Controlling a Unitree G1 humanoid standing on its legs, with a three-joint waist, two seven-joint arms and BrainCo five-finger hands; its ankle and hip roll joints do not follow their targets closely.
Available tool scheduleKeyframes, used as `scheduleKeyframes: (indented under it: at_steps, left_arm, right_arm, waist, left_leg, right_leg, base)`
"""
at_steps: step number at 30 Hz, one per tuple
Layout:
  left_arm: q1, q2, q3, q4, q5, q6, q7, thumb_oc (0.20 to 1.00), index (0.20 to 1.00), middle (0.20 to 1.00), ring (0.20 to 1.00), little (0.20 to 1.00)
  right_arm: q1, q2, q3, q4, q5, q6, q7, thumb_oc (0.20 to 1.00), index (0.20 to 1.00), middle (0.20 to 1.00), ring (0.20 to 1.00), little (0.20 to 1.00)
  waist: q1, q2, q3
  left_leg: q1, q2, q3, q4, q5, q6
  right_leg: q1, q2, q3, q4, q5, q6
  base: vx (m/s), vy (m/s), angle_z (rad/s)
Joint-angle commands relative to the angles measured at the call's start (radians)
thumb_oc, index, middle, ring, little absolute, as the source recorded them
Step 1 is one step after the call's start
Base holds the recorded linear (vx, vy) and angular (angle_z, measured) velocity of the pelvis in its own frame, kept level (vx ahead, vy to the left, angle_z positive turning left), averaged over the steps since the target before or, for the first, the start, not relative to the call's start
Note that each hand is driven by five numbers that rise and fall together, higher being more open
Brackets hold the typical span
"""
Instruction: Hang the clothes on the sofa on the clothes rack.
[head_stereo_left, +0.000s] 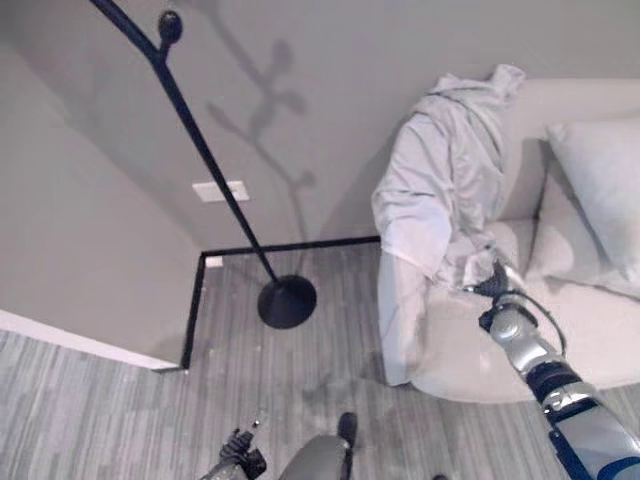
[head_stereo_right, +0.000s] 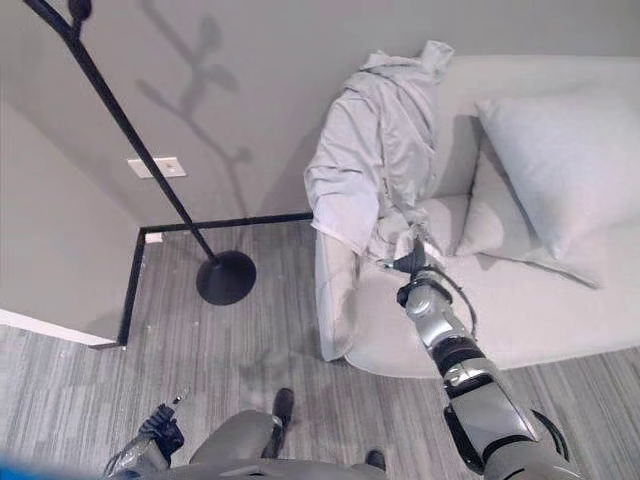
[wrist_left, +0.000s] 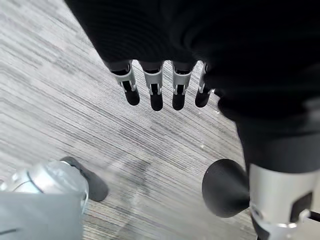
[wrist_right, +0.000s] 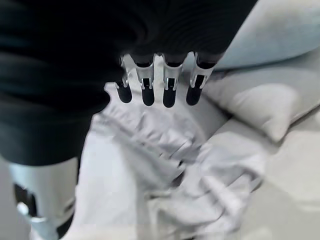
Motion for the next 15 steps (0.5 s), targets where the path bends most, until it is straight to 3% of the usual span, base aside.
scheduleKeyframes:
  at_steps: [1,4,5,6,7,8,11,12,15]
  left_arm:
    - [-0.017,0.025,0.011,0.019,0.056,-0.01,0.005,1.0,1.0,1.0,1.0,1.0]
    - [-0.014,0.028,0.012,0.024,0.062,-0.009,0.007,1.0,1.0,1.0,1.0,1.0]
    - [-0.009,0.026,0.015,0.025,0.056,-0.007,0.002,1.0,1.0,1.0,1.0,1.0]
    - [-0.009,0.026,0.016,0.025,0.056,-0.007,0.002,1.0,1.0,1.0,1.0,1.0]
    - [-0.007,0.024,0.011,0.02,0.06,-0.007,-0.005,1.0,1.0,1.0,1.0,1.0]
    - [-0.009,0.022,0.006,0.02,0.061,-0.009,-0.003,1.0,1.0,1.0,1.0,1.0]
    - [-0.017,0.016,0.003,0.022,0.064,-0.011,-0.003,1.0,1.0,1.0,1.0,1.0]
    - [-0.03,0.006,-0.005,0.02,0.063,-0.012,-0.004,1.0,1.0,1.0,1.0,1.0]
    - [-0.035,-0.006,-0.007,0.028,0.064,-0.011,-0.009,1.0,1.0,1.0,1.0,1.0]
  right_arm:
    - [-0.072,-0.043,-0.001,0.014,-0.053,-0.012,-0.062,1.0,1.0,1.0,1.0,1.0]
    - [-0.079,-0.03,0.01,0.018,-0.065,-0.005,-0.053,1.0,1.0,1.0,1.0,1.0]
    - [-0.083,-0.036,0.023,0.025,-0.079,-0.001,-0.05,1.0,1.0,1.0,1.0,1.0]
    - [-0.083,-0.036,0.023,0.025,-0.079,-0.001,-0.05,1.0,1.0,1.0,1.0,1.0]
    - [-0.094,-0.058,0.032,0.013,-0.1,-0.002,-0.05,1.0,1.0,1.0,1.0,1.0]
    - [-0.1,-0.074,0.037,0.009,-0.113,0.003,-0.054,1.0,1.0,1.0,1.0,1.0]
    - [-0.106,-0.109,0.043,0.003,-0.141,0.016,-0.063,1.0,1.0,1.0,1.0,1.0]
    - [-0.107,-0.138,0.038,0.013,-0.162,0.034,-0.074,1.0,1.0,1.0,1.0,1.0]
    - [-0.093,-0.168,0.03,0.029,-0.182,0.05,-0.078,1.0,1.0,1.0,1.0,1.0]
  waist:
    - [0.016,0.012,0.004]
    - [0.01,0.023,0.005]
    - [-0.008,0.036,0.003]
    - [-0.009,0.036,0.002]
    - [-0.033,0.055,0.009]
    - [-0.045,0.058,0.017]
    - [-0.069,0.057,0.039]
    - [-0.094,0.045,0.045]
    - [-0.113,0.031,0.047]
  left_leg:
    - [-0.013,0.067,-0.059,-0.006,-0.027,-0.007]
    - [0.057,0.072,-0.053,-0.064,-0.015,-0.005]
    - [0.118,0.079,-0.055,-0.117,-0.004,-0.007]
    - [0.116,0.079,-0.056,-0.12,-0.001,-0.008]
    - [0.158,0.09,-0.061,-0.142,0.005,-0.017]
    - [0.171,0.087,-0.071,-0.144,0.008,-0.021]
    - [0.221,0.072,-0.093,-0.148,-0.007,-0.023]
    - [0.255,0.053,-0.13,-0.146,-0.023,-0.023]
    - [0.304,0.036,-0.188,-0.143,-0.049,-0.026]
  right_leg:
    - [0.072,-0.014,-0.046,-0.014,0.355,-0.026]
    - [0.057,-0.012,-0.08,0.024,0.37,-0.029]
    - [0.02,0.045,-0.087,0.014,0.3,-0.043]
    - [0.019,0.046,-0.088,0.012,0.302,-0.044]
    - [-0.043,0.122,-0.088,-0.033,0.202,-0.056]
    - [-0.068,0.151,-0.079,-0.066,0.192,-0.056]
    - [-0.102,0.194,-0.058,-0.146,0.2,-0.049]
    - [-0.144,0.232,0.001,-0.211,0.232,-0.04]
    - [-0.15,0.267,0.07,-0.263,0.277,-0.031]
  base:
    - [0.1,0.082,0.01]
    - [0.15,0.1,-0.06]
    - [0.15,0.064,-0.14]
    - [0.21,0.034,-0.13]
    - [0.14,0.005,-0.13]
    - [0.2,0.016,-0.01]
    - [0.16,-0.011,0.13]
    - [0.22,-0.048,0.22]
    - [0.23,-0.08,0.4]
